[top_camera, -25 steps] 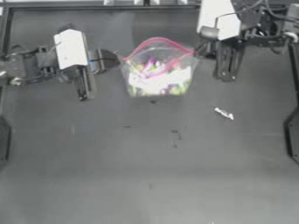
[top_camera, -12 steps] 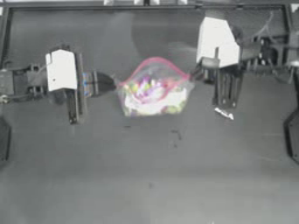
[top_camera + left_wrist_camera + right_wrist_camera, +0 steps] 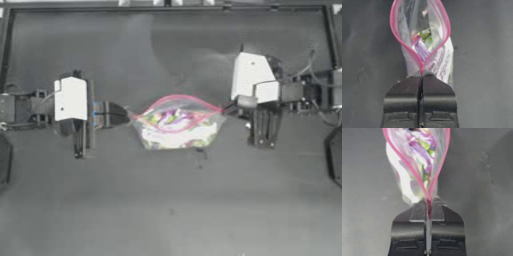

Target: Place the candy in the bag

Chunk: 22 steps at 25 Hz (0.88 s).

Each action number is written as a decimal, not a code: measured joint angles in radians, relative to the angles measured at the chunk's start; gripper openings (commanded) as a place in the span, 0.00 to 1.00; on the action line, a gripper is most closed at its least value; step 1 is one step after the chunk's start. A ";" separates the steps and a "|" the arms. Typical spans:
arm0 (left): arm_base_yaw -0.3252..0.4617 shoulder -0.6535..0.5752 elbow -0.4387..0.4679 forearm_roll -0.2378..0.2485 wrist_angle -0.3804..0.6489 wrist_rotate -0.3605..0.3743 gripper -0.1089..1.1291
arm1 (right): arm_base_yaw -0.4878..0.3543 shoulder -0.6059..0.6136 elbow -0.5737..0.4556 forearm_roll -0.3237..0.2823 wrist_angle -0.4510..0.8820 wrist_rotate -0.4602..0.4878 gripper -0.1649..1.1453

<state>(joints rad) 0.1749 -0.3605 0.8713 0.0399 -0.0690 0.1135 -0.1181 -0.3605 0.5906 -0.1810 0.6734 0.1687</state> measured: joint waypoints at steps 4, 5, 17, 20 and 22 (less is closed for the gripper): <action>-0.008 0.008 0.002 -0.009 -0.003 0.000 0.12 | 0.014 -0.002 0.023 0.002 -0.037 0.026 0.16; -0.012 0.020 0.002 -0.011 -0.006 0.000 0.12 | 0.018 0.000 0.029 0.002 -0.043 0.031 0.16; -0.037 0.080 0.006 -0.026 -0.018 0.000 0.12 | 0.044 0.015 0.112 0.012 -0.176 0.086 0.16; -0.040 0.091 0.006 -0.029 -0.020 0.000 0.12 | 0.046 0.040 0.118 0.018 -0.206 0.086 0.16; -0.041 0.098 0.006 -0.031 -0.025 0.000 0.12 | 0.051 0.055 0.118 0.020 -0.212 0.086 0.16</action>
<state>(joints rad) 0.1335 -0.2623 0.8774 0.0092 -0.0936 0.1135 -0.0675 -0.3053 0.7087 -0.1611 0.4617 0.2546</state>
